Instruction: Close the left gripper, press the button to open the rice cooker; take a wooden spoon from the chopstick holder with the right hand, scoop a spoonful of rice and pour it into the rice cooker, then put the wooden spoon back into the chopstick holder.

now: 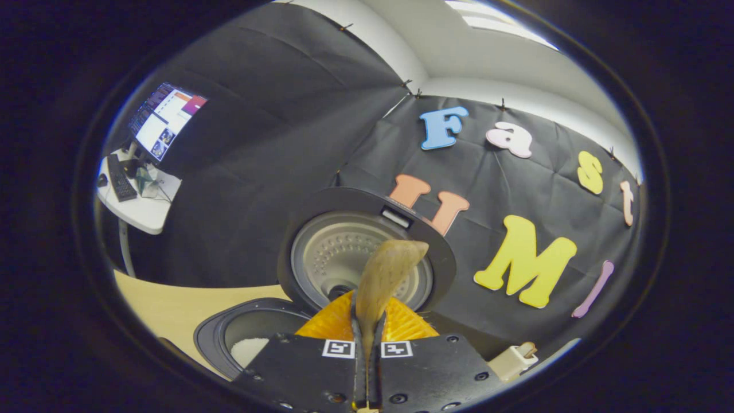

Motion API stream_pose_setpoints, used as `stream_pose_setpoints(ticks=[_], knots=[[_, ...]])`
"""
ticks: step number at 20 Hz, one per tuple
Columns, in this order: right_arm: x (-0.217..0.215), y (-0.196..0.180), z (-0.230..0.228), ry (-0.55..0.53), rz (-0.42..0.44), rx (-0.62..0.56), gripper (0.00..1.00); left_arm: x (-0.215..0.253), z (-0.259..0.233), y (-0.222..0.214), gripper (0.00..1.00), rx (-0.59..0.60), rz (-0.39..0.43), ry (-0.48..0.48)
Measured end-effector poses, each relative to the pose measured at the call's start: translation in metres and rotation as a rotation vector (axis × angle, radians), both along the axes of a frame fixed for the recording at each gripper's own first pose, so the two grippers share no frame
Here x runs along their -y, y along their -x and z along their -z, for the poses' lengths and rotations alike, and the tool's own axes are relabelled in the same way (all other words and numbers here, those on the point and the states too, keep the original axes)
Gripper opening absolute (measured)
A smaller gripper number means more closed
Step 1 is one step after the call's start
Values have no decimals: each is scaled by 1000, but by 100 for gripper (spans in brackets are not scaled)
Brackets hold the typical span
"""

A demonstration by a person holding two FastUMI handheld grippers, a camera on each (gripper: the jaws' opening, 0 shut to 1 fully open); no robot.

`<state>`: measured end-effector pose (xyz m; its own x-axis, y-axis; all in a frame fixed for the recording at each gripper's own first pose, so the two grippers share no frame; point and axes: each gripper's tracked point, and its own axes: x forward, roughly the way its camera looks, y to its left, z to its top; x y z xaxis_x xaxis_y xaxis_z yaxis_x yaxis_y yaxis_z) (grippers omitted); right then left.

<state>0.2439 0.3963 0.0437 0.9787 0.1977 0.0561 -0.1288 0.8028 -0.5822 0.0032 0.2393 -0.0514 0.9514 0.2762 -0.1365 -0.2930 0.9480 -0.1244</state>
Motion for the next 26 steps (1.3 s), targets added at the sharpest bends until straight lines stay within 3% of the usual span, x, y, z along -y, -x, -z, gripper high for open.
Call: stream_pose_setpoints(ticks=[6, 15, 19, 26], knots=[[44, 12, -42, -13, 36, 63, 1, 23, -13, 1, 97, 36, 53, 13], [160, 59, -83, -131, 131, 88, 2, 59, -20, -4, 97, 50, 123, 68], [216, 78, -83, -186, 187, 70, 2, 78, -32, -3, 97, 77, 150, 67], [336, 90, -41, -332, 289, -31, 3, 118, -48, 1, 97, 111, 195, 60]])
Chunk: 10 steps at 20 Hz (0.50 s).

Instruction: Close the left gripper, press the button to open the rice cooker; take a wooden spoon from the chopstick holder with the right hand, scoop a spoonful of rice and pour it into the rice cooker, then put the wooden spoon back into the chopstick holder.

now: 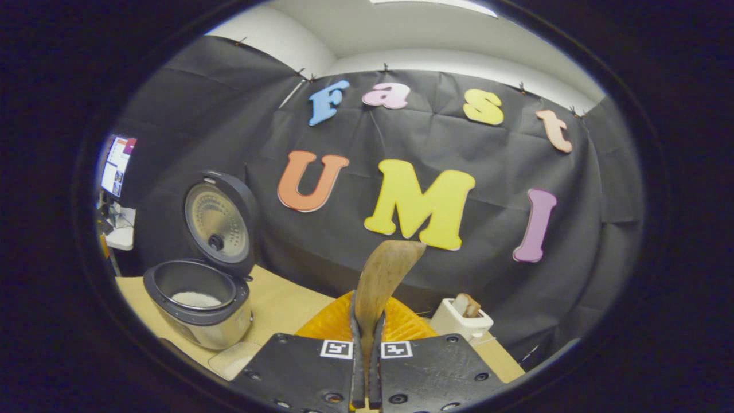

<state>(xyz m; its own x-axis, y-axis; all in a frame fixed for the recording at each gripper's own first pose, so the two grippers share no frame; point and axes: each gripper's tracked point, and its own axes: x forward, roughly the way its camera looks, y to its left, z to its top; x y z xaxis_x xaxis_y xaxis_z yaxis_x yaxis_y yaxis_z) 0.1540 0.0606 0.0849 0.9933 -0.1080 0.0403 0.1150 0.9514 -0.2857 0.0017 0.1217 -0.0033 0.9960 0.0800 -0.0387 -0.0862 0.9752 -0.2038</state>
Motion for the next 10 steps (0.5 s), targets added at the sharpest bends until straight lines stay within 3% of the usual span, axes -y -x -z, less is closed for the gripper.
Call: stream_pose_setpoints(ticks=[4, 10], knots=[[61, 2, 24, -75, 72, -9, 3, 9, 0, 0, 97, 0, -23, 4], [122, 11, 69, -133, 166, -25, 4, 40, -5, 0, 97, 15, 46, -34]])
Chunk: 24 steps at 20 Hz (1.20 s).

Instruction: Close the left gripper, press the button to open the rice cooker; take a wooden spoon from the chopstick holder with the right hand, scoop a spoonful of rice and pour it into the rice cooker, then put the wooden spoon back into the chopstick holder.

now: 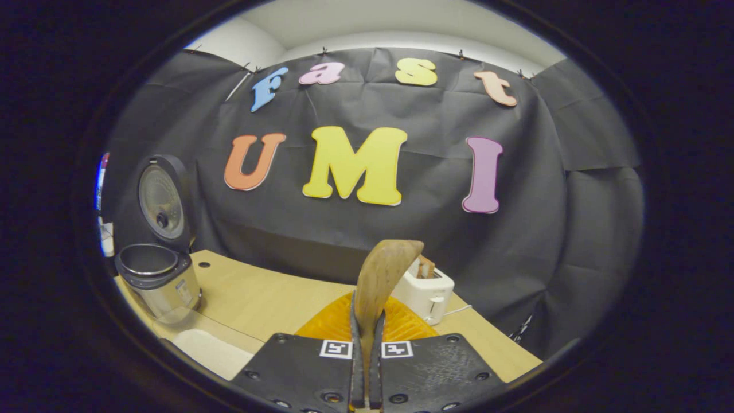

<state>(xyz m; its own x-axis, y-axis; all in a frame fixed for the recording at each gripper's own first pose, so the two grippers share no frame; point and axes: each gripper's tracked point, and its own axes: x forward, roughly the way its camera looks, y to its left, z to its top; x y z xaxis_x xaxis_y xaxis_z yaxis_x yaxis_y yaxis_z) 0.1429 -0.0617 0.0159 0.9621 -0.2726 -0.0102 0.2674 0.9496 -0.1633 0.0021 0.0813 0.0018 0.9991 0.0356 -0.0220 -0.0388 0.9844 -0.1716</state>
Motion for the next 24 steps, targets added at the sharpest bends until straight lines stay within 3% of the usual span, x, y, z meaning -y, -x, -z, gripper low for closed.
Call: stream_pose_setpoints(ticks=[8, 12, 15, 16, 17, 24], knots=[[28, -10, 53, -161, 29, -72, 5, 9, -7, 5, 97, 24, 17, -7], [35, -9, 67, -221, 35, -89, 11, 5, -10, 6, 97, 25, -5, -11], [31, -2, 48, -198, 17, -53, 25, 1, -11, 6, 97, 26, -12, -15], [28, -2, 56, -186, 8, -48, 34, -2, -11, 6, 97, 28, -20, -19], [30, 1, 50, -174, 13, -40, 49, -4, -11, 5, 97, 25, -28, -20], [23, 29, 36, -194, -10, 9, 90, -16, -31, -15, 97, 23, -46, -64]])
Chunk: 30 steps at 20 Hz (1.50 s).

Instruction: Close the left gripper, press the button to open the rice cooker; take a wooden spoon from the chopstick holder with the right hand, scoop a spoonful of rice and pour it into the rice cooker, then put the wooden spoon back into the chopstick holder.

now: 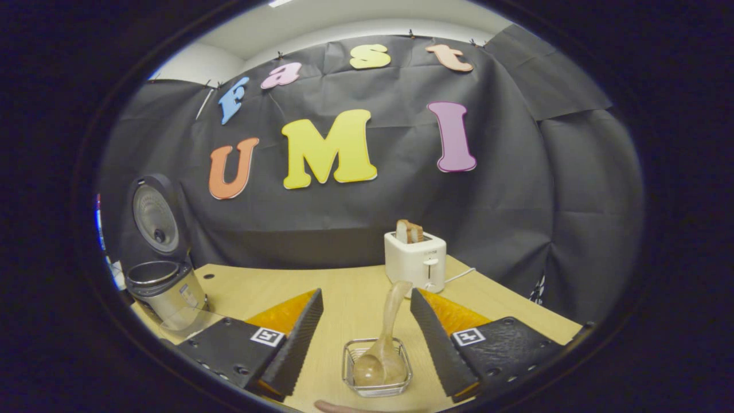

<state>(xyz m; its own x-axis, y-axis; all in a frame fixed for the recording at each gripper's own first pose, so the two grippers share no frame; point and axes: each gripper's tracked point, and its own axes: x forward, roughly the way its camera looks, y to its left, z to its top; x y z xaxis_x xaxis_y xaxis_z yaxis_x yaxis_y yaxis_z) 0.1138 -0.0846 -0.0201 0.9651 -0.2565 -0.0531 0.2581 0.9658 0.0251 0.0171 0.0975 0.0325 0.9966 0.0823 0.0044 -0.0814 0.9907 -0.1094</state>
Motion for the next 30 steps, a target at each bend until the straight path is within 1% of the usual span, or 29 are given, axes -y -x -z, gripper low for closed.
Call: stream_pose_setpoints(ticks=[1, 2, 6, 7, 8, 9, 10, 11, 13, 16, 17, 18, 19, 21, 22, 23, 24, 25, 26, 29, 30], knots=[[-2, 4, 1, 2, -4, 2, 98, -1, -6, -4, 97, 3, 2, -7], [-3, 6, 1, 5, -6, 8, 96, -1, -15, -8, 97, 13, 6, -12], [-1, 18, 0, 7, 1, 33, 96, -5, -44, -30, 97, 32, 9, -29], [0, 20, 1, 3, 4, 33, 92, -10, -54, -38, 97, 47, 0, -39], [3, 22, 3, -8, 11, 31, 96, -14, -60, -47, 96, 53, -7, -50], [-3, 25, 11, -23, 13, 31, 92, -19, -67, -56, 96, 60, -21, -69], [-4, 25, 11, -39, 5, 30, 96, -23, -74, -67, 96, 69, -32, -88], [-5, 24, 13, -50, -5, 27, 92, -28, -79, -79, 96, 81, -44, -102], [-2, 23, 14, -43, 1, 28, 92, -36, -90, -103, 96, 105, -73, -120], [-1, 21, 15, -25, 2, 16, 92, -46, -100, -144, 96, 134, -91, -134], [4, 19, 9, -21, -2, 14, 92, -48, -105, -158, 96, 149, -93, -141], [1, 20, 8, -21, -10, 18, 96, -47, -107, -174, 96, 165, -82, -147], [-1, 20, 6, -22, -17, 25, 96, -48, -109, -190, 96, 181, -72, -153], [-9, 23, 11, -25, -24, 40, 96, -60, -107, -223, 96, 182, -101, -172], [-10, 23, 9, -25, -29, 45, 96, -69, -101, -238, 97, 166, -123, -168], [-9, 24, 10, -21, -32, 46, 92, -77, -99, -248, 97, 166, -137, -152], [-8, 24, 11, -14, -32, 46, 92, -79, -100, -257, 95, 178, -129, -120], [-8, 25, 12, -6, -33, 46, 92, -80, -102, -264, 97, 196, -112, -84], [-8, 24, 12, 2, -35, 45, 92, -84, -106, -270, 97, 213, -108, -54], [-7, 21, 16, 2, -42, 34, 92, -97, -122, -286, 97, 257, -126, -42], [-7, 19, 18, -5, -45, 31, 92, -97, -122, -293, 94, 244, -114, -33]])
